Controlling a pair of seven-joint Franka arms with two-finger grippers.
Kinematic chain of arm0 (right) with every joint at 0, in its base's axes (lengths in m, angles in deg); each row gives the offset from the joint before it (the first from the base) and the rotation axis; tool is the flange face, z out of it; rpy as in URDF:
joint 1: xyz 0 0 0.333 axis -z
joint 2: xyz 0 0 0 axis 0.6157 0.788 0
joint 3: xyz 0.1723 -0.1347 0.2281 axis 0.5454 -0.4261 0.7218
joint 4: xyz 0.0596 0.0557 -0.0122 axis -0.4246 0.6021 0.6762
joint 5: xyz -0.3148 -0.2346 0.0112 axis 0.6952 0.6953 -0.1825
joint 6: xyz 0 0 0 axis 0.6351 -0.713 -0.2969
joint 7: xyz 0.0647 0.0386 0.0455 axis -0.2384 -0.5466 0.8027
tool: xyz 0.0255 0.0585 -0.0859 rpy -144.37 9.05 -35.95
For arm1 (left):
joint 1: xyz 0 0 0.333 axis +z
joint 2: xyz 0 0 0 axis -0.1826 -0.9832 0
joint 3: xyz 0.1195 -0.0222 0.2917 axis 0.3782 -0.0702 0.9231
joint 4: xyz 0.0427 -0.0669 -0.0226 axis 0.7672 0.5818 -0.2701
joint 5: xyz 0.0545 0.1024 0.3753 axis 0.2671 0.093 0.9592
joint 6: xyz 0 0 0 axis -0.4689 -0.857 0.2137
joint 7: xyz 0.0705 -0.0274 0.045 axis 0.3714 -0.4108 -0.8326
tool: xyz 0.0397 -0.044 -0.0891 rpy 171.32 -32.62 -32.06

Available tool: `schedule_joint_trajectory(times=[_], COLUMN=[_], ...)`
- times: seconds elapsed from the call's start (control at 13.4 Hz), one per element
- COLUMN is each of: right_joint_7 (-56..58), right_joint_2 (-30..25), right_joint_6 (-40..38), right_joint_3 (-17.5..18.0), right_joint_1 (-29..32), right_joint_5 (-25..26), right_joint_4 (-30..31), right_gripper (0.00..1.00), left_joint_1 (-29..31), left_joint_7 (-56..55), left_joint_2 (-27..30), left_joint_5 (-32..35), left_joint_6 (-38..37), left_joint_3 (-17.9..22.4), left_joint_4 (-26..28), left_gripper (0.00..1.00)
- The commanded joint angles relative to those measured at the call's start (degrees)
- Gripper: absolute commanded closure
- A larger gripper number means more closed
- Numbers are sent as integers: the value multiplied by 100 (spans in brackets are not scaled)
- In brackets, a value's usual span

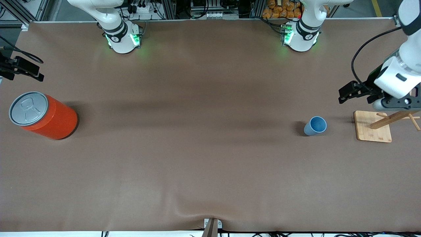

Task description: Flip cup

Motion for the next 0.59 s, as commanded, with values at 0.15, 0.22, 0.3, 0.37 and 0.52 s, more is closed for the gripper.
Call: schedule_joint_trajectory(times=[0.15, 0.22, 0.3, 0.37, 0.52], right_joint_7=[-83, -92, -83, -83, -83], right_joint_2=[-47, -47, -47, -47, -47], right_joint_6=[15, 15, 15, 15, 15], right_joint_3=[-6, -6, -6, -6, -6], right_joint_1=[-36, -36, -36, -36, -36], right_joint_5=[-11, -11, -11, -11, -11], right_joint_4=[39, 39, 39, 39, 39], right_gripper=[0, 0, 0, 0, 0], left_joint_1=[-67, -59, -50, -41, -50], left_joint_7=[94, 120, 129, 146, 418], left_joint_2=[577, 674, 692, 649, 543], left_joint_5=[44, 44, 35, 44, 70], left_joint_6=[-684, -851, -975, -950, -897], left_joint_3=[123, 123, 149, 166, 280], left_joint_4=[-167, -132, -123, -149, -272], left_gripper=[0, 0, 0, 0, 0])
